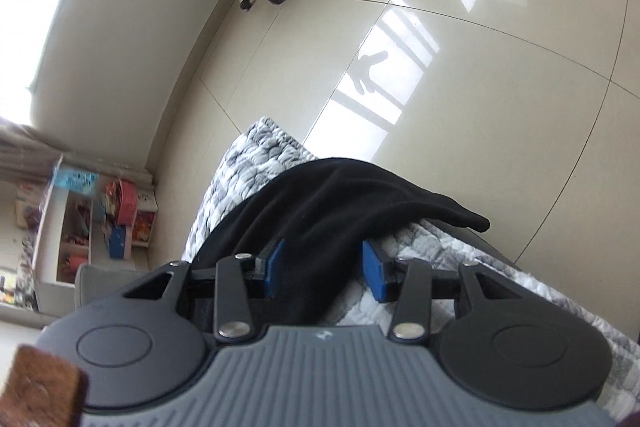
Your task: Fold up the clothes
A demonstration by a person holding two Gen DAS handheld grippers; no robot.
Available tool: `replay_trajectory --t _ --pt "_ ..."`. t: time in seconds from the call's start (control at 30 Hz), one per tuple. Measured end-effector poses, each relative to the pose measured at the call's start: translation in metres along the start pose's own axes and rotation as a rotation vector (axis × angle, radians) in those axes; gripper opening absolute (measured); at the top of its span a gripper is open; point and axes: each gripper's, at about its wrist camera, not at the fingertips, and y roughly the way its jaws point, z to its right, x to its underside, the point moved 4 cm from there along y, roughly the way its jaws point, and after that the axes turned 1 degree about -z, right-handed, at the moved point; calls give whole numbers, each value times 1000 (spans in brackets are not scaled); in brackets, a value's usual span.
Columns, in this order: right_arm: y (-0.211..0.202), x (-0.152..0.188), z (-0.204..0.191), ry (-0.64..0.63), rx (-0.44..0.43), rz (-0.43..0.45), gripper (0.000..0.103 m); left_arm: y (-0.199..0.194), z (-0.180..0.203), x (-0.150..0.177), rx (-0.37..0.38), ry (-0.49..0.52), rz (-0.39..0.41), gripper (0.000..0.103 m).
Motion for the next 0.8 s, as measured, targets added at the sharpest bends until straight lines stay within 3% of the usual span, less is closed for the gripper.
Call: replay_trajectory --t 0.27,0.33,0.47,0.8 --pt "8 -15 23 144 -25 58 46 -1 -1 0 10 -2 -3 86" --pt "11 -18 32 185 8 60 47 -1 -1 0 11 -2 -4 86" --pt "22 -22 65 364 20 52 49 0 0 0 10 1 -7 86" --pt "41 -35 83 537 -60 38 47 0 1 -1 8 6 -13 87"
